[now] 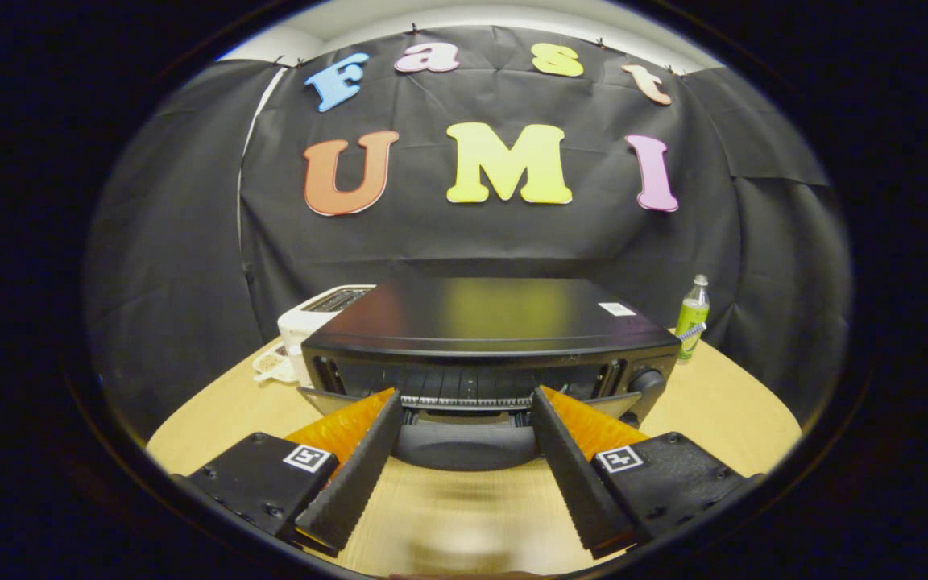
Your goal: Open the toaster oven, put the food inside, and close the toaster oven door.
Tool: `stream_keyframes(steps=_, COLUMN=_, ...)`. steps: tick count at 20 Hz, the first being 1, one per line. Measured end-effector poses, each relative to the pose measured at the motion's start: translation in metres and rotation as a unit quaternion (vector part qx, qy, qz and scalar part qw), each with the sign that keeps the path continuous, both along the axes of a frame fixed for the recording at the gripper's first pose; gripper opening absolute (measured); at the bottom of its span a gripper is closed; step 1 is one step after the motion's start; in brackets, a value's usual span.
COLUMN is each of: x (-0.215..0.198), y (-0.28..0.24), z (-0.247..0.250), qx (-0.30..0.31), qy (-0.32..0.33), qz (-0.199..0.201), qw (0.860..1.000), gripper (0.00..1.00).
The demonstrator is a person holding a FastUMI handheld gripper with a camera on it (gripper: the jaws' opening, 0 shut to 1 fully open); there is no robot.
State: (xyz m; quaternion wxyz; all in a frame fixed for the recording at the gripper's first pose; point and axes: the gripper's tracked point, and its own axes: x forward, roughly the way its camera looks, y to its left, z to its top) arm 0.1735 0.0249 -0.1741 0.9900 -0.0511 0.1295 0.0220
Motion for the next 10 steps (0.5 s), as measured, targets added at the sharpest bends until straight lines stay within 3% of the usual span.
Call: stream_keyframes(steps=10, x=-0.056, y=-0.008, z=-0.054, qx=-0.025, qy=0.07, qz=-0.025, qw=0.997, gripper=1.0)
